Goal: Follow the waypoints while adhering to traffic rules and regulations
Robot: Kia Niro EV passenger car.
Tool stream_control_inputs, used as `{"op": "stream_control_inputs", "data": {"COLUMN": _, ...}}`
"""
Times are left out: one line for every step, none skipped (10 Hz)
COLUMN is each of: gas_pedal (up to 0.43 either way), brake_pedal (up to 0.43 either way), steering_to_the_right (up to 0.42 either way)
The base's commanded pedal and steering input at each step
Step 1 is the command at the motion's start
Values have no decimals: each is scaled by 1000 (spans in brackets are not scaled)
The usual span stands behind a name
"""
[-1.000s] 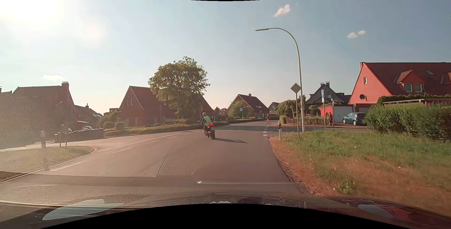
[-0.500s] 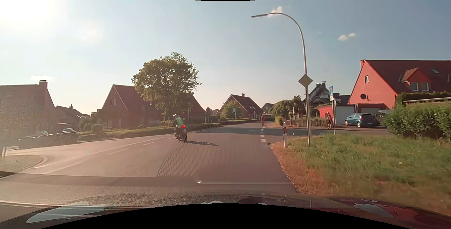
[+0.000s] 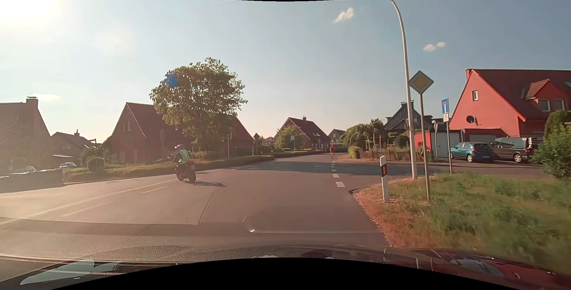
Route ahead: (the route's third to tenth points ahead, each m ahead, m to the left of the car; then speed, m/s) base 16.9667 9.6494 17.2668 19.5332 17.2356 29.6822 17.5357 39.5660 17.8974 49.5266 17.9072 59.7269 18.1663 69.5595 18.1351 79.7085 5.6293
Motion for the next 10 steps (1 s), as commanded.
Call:
{"op": "stream_control_inputs", "data": {"gas_pedal": 138, "brake_pedal": 0, "steering_to_the_right": -61}}
{"op": "stream_control_inputs", "data": {"gas_pedal": 138, "brake_pedal": 0, "steering_to_the_right": -97}}
{"op": "stream_control_inputs", "data": {"gas_pedal": 138, "brake_pedal": 0, "steering_to_the_right": -126}}
{"op": "stream_control_inputs", "data": {"gas_pedal": 138, "brake_pedal": 0, "steering_to_the_right": -171}}
{"op": "stream_control_inputs", "data": {"gas_pedal": 138, "brake_pedal": 0, "steering_to_the_right": -207}}
{"op": "stream_control_inputs", "data": {"gas_pedal": 157, "brake_pedal": 0, "steering_to_the_right": -241}}
{"op": "stream_control_inputs", "data": {"gas_pedal": 169, "brake_pedal": 0, "steering_to_the_right": -262}}
{"op": "stream_control_inputs", "data": {"gas_pedal": 177, "brake_pedal": 0, "steering_to_the_right": -270}}
{"op": "stream_control_inputs", "data": {"gas_pedal": 177, "brake_pedal": 0, "steering_to_the_right": -270}}
{"op": "stream_control_inputs", "data": {"gas_pedal": 177, "brake_pedal": 0, "steering_to_the_right": -270}}
